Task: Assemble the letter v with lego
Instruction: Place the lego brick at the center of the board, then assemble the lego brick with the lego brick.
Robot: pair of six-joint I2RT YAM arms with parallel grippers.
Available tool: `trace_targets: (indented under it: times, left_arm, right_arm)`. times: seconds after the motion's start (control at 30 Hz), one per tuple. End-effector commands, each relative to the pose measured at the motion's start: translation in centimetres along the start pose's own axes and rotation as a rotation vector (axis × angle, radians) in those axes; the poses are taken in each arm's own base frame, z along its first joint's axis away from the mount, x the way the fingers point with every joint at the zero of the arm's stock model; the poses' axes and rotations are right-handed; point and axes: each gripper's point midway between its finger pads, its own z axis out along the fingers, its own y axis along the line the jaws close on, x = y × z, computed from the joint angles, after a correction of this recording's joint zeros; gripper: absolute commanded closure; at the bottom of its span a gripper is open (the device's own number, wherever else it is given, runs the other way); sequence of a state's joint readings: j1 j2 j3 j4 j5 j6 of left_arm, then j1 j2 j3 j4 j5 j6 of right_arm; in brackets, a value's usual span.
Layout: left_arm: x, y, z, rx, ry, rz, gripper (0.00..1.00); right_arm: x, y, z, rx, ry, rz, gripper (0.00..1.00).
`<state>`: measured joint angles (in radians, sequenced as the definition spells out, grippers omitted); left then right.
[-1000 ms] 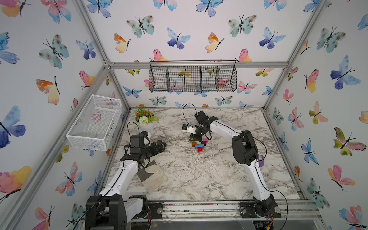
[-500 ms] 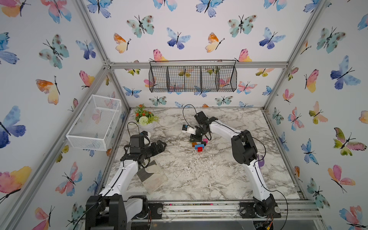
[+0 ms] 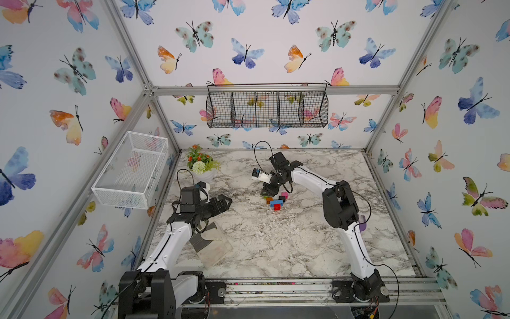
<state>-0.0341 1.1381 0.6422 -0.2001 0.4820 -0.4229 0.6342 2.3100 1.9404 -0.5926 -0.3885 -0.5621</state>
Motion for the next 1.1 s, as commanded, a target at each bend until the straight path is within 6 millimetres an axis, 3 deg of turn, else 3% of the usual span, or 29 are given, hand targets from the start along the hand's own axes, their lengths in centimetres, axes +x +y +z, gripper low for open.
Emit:
trace_targets:
  times: [0.0,0.1,0.17,0.23,0.33,0.43,0.5,0.63,0.8,1.07]
  left_arm:
    - [-0.4,-2.4,0.5,0.048,0.020,0.094,0.02]
    - [-1.1,-4.1,1.7,0.029,0.021,0.177,0.00]
    - [-1.5,-5.8,2.8,0.034,0.033,0.244,0.01]
    - [-2.2,-7.4,4.0,0.013,0.007,0.347,0.02]
    - [-3.3,-10.3,5.5,0.012,-0.069,0.516,0.02]
    - [-4.0,-12.4,6.7,0.073,-0.118,0.661,0.02]
    - [-4.0,-13.2,7.4,0.113,-0.119,0.765,0.02]
    - [-4.0,-13.1,8.9,0.102,-0.077,0.910,0.05]
    - [-4.5,-11.9,10.9,0.019,-0.012,1.007,0.12]
    - [-1.2,-10.3,13.6,0.025,0.122,1.114,0.16]
  right_arm:
    - [-4.7,-2.6,-7.0,0.202,-0.177,0.204,0.33]
    - [-3.2,-3.0,-10.8,0.302,-0.324,0.484,0.33]
    - [-1.1,-1.5,-12.2,0.299,-0.405,0.628,0.34]
    - [1.3,0.6,-12.8,0.261,-0.472,0.795,0.45]
    - [4.1,4.4,-11.6,0.130,-0.465,0.988,0.63]
    - [7.6,7.4,-9.1,0.111,-0.357,1.105,0.73]
    - [9.6,8.4,-8.3,0.130,-0.317,1.150,0.75]
    - [11.8,8.5,-7.6,0.171,-0.311,1.203,0.76]
    - [12.3,8.1,-5.3,0.163,-0.272,1.235,0.78]
    - [13.7,6.2,-3.7,0.276,-0.209,1.251,0.76]
